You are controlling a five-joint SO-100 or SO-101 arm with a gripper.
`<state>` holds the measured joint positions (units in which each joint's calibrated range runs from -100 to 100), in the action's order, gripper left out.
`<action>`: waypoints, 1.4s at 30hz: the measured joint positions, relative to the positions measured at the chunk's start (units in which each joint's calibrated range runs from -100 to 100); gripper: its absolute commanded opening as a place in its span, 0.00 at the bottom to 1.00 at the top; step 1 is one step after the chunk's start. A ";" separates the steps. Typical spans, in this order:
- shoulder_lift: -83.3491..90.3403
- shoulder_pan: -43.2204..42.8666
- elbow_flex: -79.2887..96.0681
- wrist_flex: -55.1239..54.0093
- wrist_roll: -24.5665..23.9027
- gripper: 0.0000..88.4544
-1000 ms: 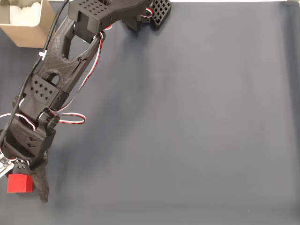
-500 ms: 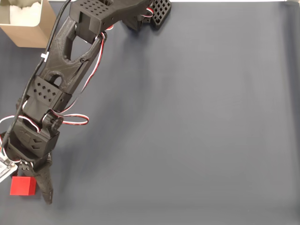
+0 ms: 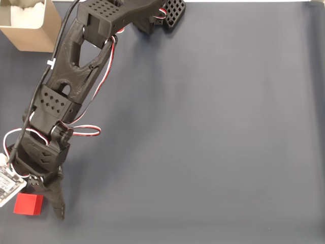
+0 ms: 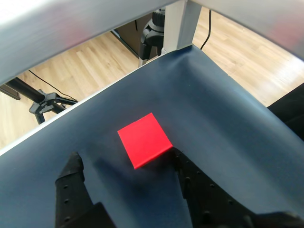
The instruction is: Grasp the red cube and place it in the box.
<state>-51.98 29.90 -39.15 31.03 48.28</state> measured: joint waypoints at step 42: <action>0.26 1.19 -1.99 -1.11 1.37 0.47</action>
<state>-51.72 31.08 -41.14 29.91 49.65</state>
